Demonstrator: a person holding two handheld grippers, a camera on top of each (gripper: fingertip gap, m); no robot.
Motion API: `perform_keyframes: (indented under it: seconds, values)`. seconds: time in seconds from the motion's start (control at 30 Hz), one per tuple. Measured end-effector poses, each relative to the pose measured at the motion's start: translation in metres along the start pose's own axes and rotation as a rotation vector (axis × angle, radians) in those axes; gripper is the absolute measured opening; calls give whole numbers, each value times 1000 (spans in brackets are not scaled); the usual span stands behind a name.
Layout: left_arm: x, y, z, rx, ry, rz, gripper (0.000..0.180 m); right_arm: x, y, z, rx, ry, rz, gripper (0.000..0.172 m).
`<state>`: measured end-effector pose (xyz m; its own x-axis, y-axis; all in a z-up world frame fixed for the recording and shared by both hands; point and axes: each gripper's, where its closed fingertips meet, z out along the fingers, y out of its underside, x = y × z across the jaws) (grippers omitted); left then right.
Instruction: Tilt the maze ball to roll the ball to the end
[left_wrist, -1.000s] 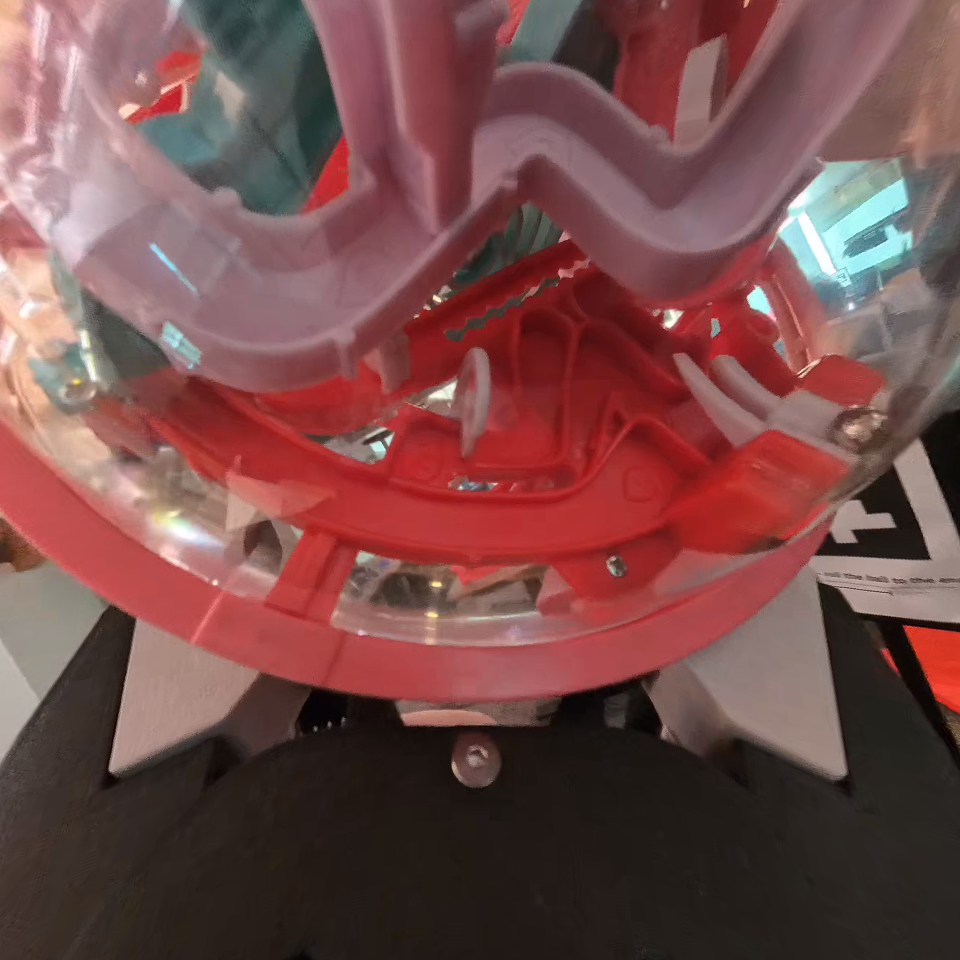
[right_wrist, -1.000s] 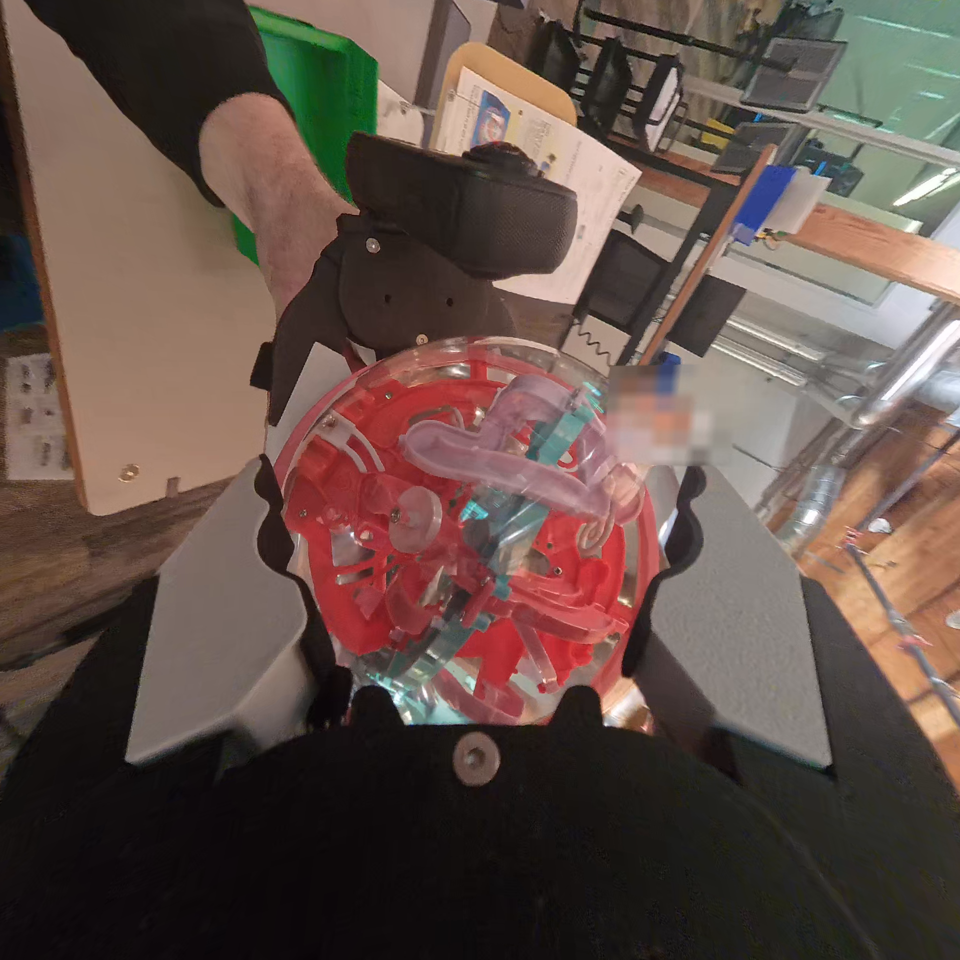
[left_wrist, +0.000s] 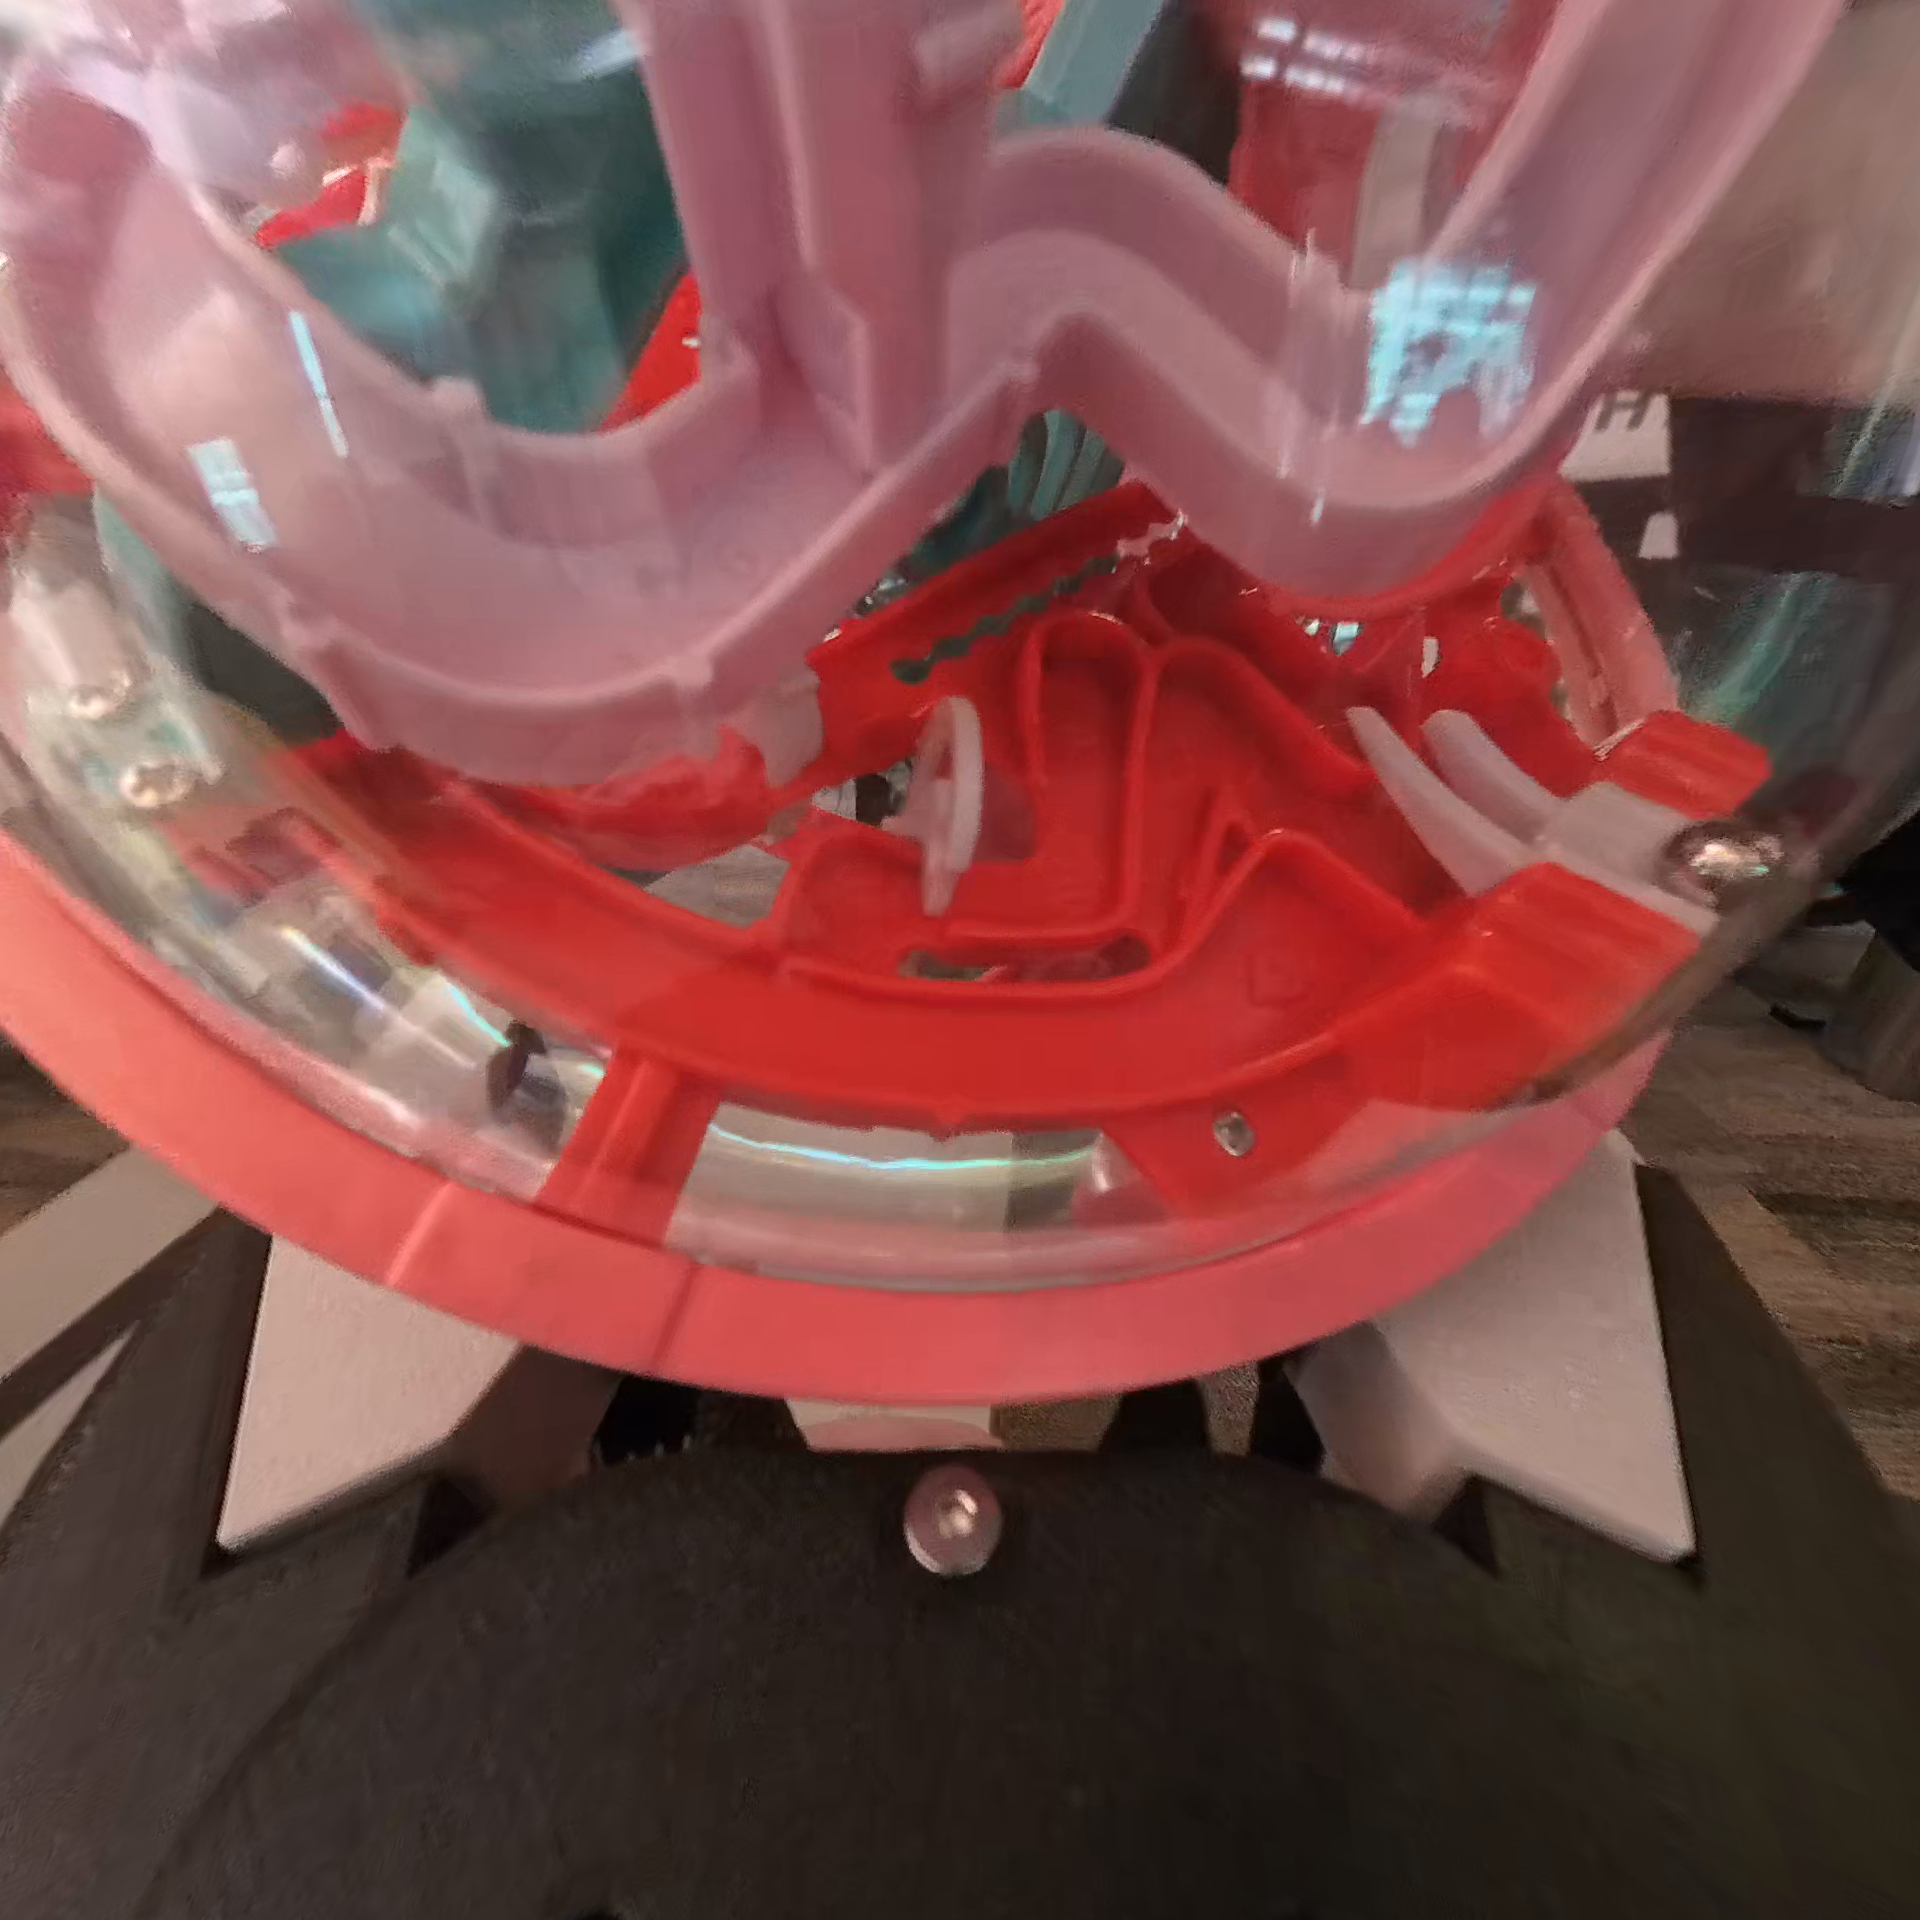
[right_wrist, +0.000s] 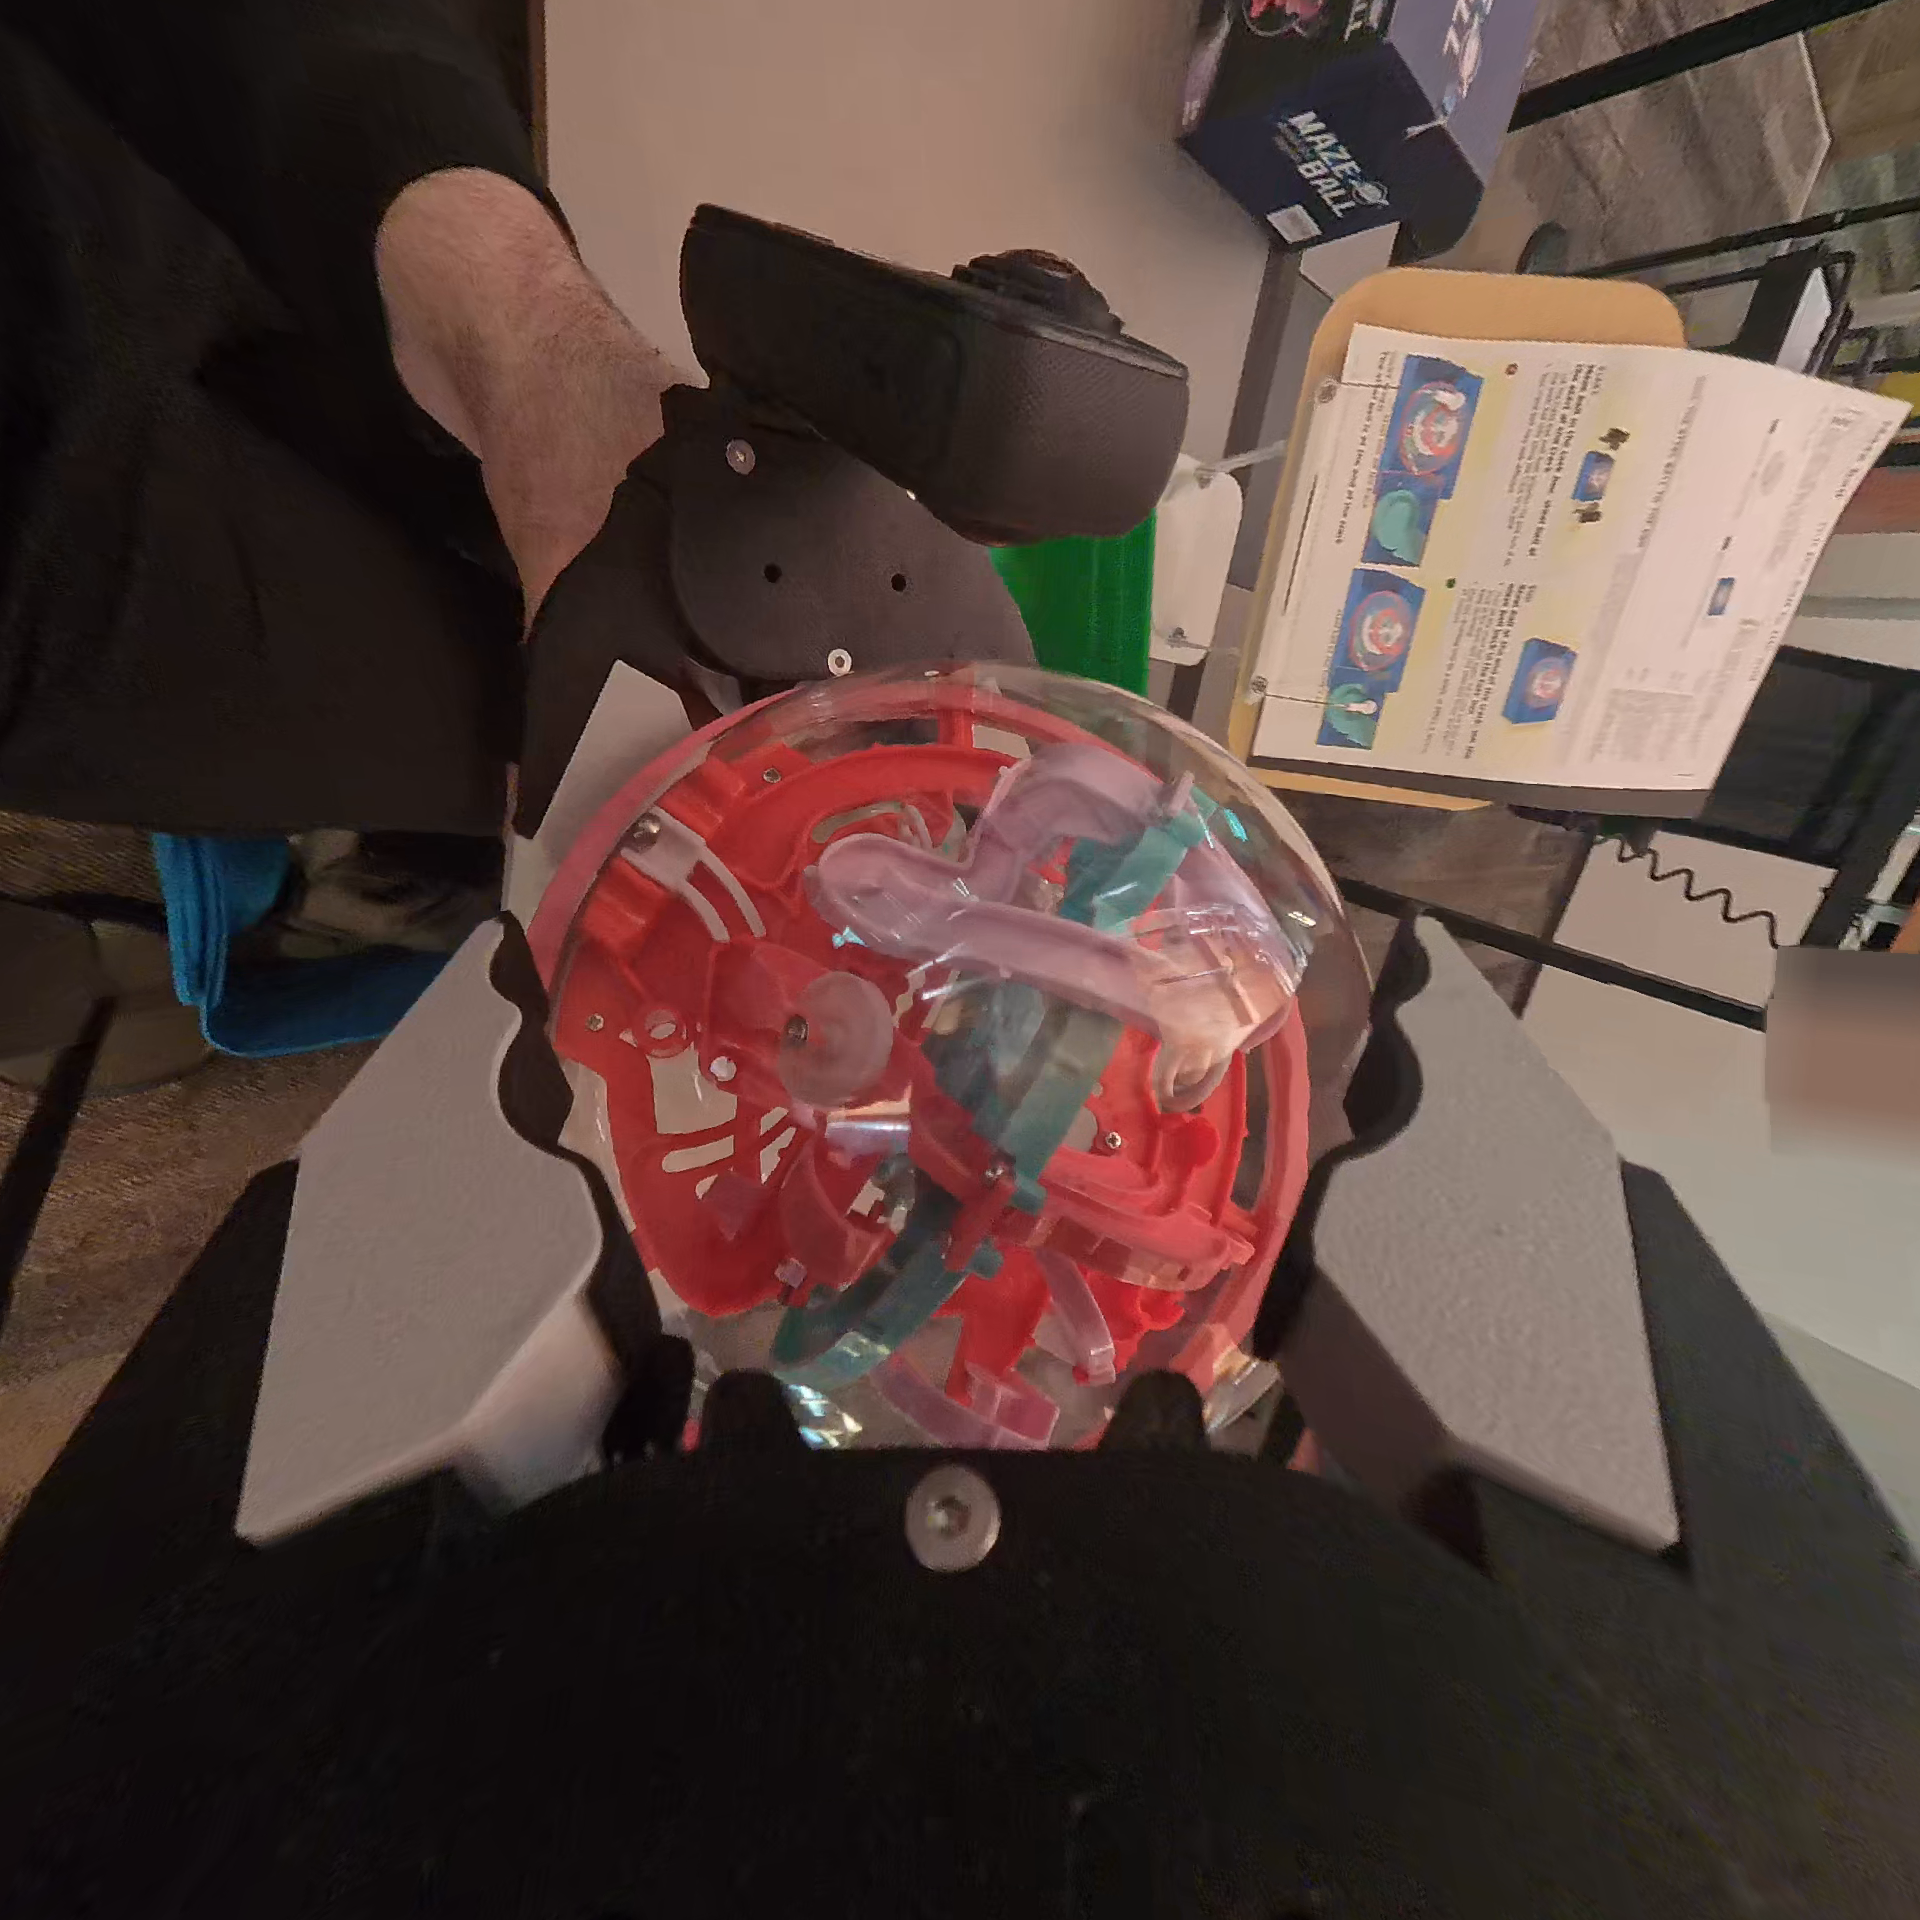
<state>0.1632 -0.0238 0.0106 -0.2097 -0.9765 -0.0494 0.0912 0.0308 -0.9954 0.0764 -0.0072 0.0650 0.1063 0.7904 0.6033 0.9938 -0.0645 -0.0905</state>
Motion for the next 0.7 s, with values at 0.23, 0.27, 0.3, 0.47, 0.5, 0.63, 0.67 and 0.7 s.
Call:
perform_keyframes:
  seconds: [0.23,0.27,0.3,0.47,0.5,0.63,0.67,0.7]
  values:
    - [8,54,7,-98,8,-53,153,-29,21,32,77,-35,74,152]
    - [8,60,8,-108,5,-56,153,-32,24,36,88,-35,81,152]
    - [8,67,9,-122,6,-62,154,-35,27,40,98,-38,91,152]
    - [12,97,12,-178,23,-118,154,-49,38,61,140,-83,148,152]
    - [12,102,12,-190,25,-130,153,-51,40,65,148,-92,157,152]
    - [16,124,10,-232,34,-182,156,-62,45,79,178,-137,197,152]
    - [18,129,10,-242,39,-198,157,-64,46,83,181,-151,207,152]
    - [20,134,10,-249,45,-213,158,-67,48,87,185,-164,217,153]
